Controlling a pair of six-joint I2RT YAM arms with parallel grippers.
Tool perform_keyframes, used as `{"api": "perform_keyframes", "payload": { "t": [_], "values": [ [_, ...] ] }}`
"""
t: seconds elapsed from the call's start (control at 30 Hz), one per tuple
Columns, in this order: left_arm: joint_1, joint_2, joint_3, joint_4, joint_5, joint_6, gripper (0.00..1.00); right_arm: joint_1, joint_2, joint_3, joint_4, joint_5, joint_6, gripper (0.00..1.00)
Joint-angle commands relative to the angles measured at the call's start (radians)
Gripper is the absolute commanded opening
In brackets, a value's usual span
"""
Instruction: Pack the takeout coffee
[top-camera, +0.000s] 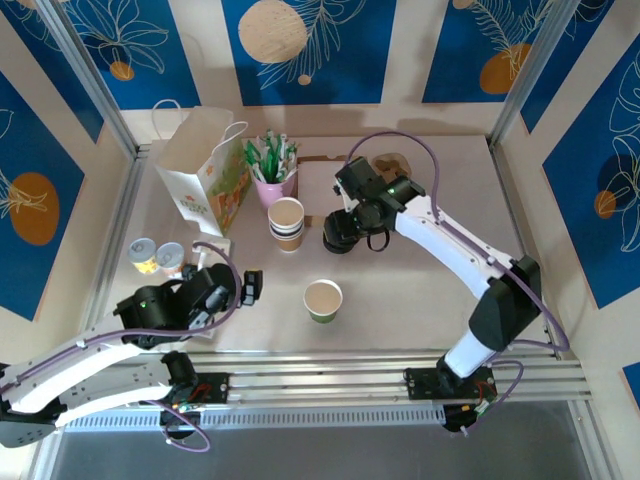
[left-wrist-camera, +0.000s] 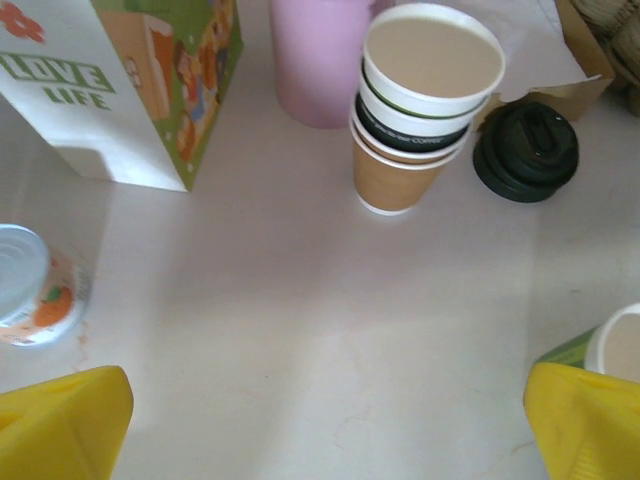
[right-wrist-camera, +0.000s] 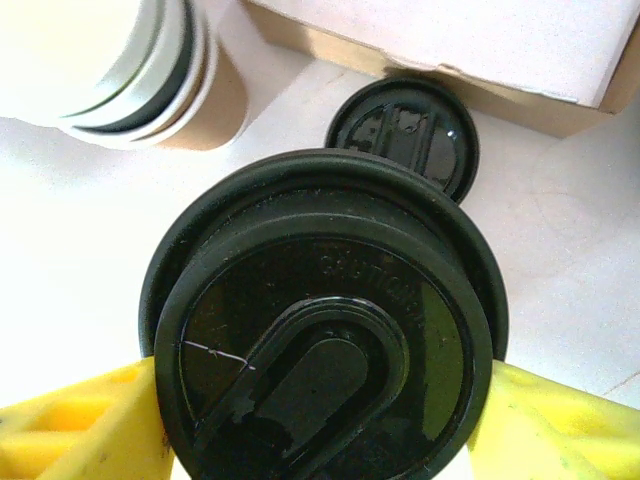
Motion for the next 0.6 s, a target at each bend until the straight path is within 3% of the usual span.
{"api": "perform_keyframes", "payload": {
  "t": [0.0,0.27,0.57],
  "values": [
    [0.006,-0.019,0.037,-0.061,-0.093,0.072,1.00,0.055,-0.061,-0.031,-0.079,-0.017,-0.004,0.68],
    [0.018,-0.044,0.037,-0.093,-0.170,0.145,1.00,0.178,-0.167,-0.120,-0.118,-0.039,0.057,0.68],
    [0.025,-0.058,0.007,-0.099,-0.209,0.180,1.00,0.277,-0.172,-0.186,-0.115,-0.029,0.118,0.68]
  ]
}}
